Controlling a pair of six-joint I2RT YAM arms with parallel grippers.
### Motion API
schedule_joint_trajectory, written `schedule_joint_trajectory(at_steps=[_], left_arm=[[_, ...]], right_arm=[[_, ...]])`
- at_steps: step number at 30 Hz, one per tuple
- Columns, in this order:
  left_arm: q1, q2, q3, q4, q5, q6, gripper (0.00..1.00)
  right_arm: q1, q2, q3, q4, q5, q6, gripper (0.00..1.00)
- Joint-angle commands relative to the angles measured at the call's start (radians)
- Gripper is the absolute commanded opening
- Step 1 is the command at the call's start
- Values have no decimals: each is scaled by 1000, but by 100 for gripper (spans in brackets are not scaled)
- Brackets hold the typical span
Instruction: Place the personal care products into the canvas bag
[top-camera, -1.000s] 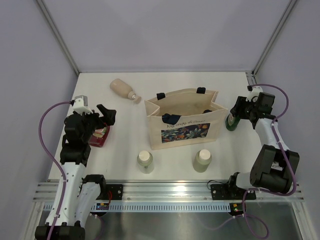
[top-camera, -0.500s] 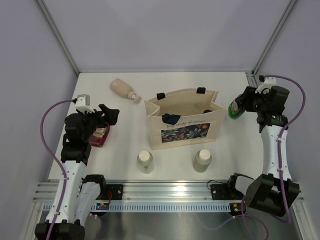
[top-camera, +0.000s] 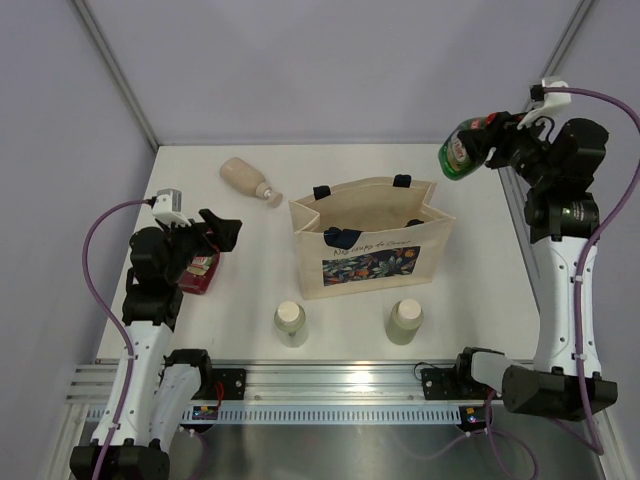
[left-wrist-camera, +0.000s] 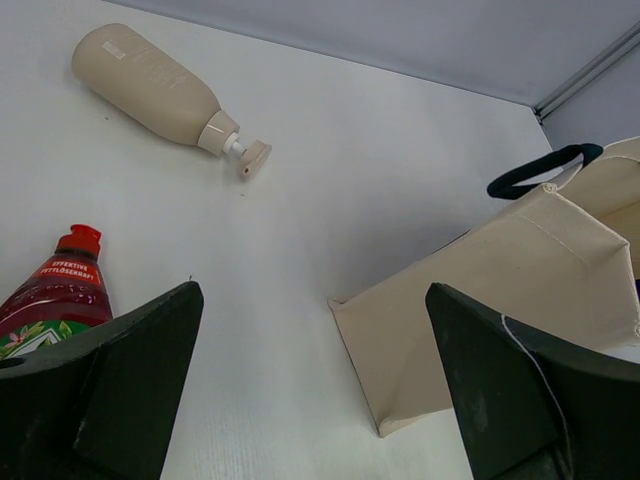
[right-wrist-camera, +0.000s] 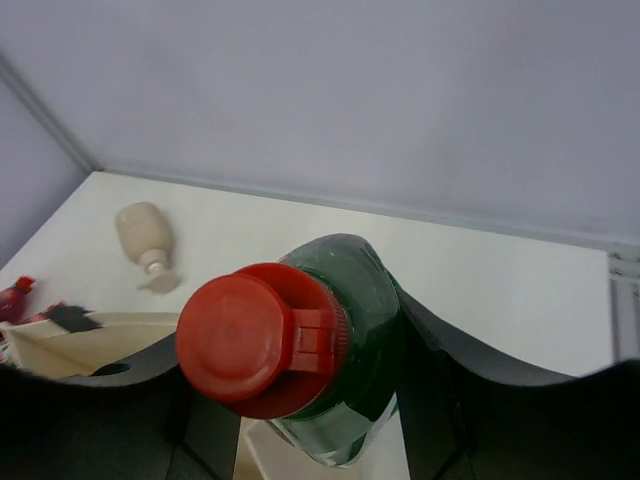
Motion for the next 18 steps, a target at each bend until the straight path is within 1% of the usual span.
schedule_joint_trajectory(at_steps=[1, 3, 4, 11, 15, 18], left_arm=[[-1, -4, 2, 36, 35, -10, 99], [-1, -10, -1, 31, 35, -10, 99], [-1, -16, -3, 29, 33, -10, 99], [-1, -31, -9, 22, 30, -10, 99], [-1, -28, -9, 26, 43, -15, 99], [-1, -27, -9, 25, 53, -13, 99]], right_arm=[[137, 4, 93, 97, -69, 30, 0], [183, 22, 107, 96, -82, 45, 0], [232, 28, 116, 93, -83, 59, 0], [366, 50, 74, 36, -103, 30, 0], [407, 62, 28, -1, -106, -22, 0], [413, 82, -8, -28, -103, -70, 0]])
